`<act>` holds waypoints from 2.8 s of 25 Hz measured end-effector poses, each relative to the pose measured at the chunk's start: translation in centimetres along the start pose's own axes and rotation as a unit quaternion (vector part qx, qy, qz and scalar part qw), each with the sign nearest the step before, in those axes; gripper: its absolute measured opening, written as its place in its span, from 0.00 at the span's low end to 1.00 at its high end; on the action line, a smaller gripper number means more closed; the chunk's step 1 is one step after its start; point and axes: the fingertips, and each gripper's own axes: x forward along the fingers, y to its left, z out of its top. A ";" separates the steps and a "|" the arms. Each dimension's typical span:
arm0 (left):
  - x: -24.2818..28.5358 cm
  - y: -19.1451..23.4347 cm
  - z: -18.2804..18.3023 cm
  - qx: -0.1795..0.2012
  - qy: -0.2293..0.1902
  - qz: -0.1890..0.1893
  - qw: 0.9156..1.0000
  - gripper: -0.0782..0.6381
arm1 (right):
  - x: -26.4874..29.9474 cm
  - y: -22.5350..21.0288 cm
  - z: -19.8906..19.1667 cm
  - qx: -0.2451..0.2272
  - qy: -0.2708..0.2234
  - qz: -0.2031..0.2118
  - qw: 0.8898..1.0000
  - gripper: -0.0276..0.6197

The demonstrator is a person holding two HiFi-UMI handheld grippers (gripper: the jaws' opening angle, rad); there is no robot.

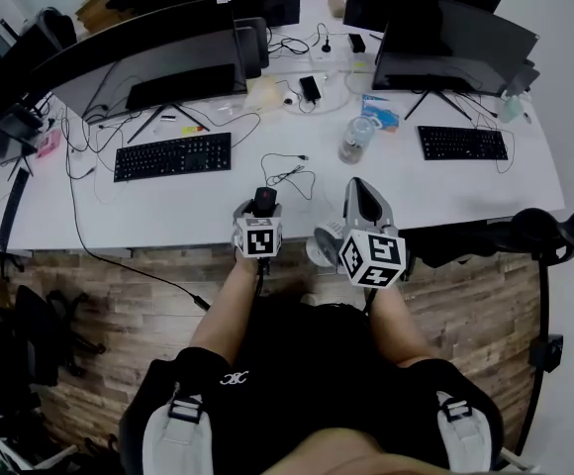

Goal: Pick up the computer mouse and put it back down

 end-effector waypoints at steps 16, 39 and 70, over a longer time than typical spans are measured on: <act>-9.7 -0.6 8.9 0.000 -0.136 0.029 0.990 0.56 | 0.2 1.7 -0.3 -0.010 -0.011 0.036 0.999 0.04; -15.5 -1.2 13.9 0.002 -0.219 0.039 0.975 0.56 | 0.3 2.5 0.9 -0.018 -0.021 0.061 0.998 0.04; 1.0 1.4 0.5 0.023 -0.031 -0.045 0.998 0.56 | -1.2 1.0 1.1 -0.027 -0.017 -0.052 0.998 0.04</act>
